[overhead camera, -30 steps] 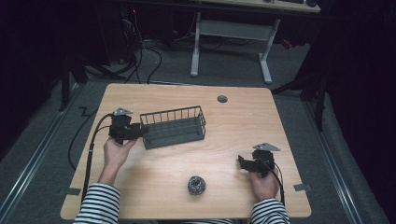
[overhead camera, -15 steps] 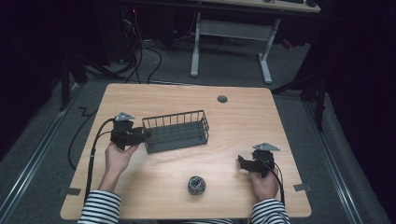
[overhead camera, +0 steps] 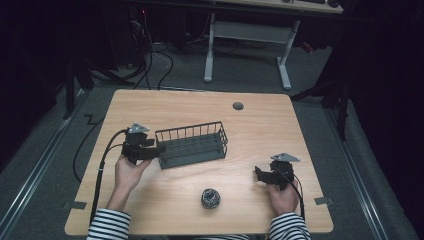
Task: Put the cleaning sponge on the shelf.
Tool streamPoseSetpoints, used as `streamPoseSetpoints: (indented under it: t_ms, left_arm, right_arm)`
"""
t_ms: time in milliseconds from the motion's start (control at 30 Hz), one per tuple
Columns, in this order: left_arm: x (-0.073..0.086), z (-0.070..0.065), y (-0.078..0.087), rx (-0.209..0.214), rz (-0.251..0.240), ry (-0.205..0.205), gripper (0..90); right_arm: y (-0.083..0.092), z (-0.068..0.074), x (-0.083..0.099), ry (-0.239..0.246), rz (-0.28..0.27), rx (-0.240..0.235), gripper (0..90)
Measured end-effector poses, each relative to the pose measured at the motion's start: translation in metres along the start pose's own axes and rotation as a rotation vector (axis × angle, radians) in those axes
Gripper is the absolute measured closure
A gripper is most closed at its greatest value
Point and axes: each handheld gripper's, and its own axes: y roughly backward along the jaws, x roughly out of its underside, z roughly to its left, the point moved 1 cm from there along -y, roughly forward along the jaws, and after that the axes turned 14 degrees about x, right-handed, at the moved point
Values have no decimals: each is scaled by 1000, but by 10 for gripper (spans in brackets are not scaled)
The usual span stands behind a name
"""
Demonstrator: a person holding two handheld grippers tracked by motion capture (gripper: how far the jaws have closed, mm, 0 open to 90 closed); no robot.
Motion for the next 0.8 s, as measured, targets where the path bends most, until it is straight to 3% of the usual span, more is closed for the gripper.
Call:
streamPoseSetpoints:
  t_ms: [167, 467, 600, 800]
  left_arm:
    - [-1, 1, 5, 13, -31, 1, 263]
    - [4, -1, 33, -16, -84, -72, 224]
    - [19, 8, 48, -49, -96, -81, 223]
    - [48, 23, 54, -88, -85, -59, 225]
  right_arm:
    - [0, 0, 0, 0, 0, 0, 171]
    - [1, 0, 1, 4, 0, 0, 168]
    - [2, -1, 2, 4, 1, -5, 171]
    - [4, -2, 2, 4, 17, -5, 206]
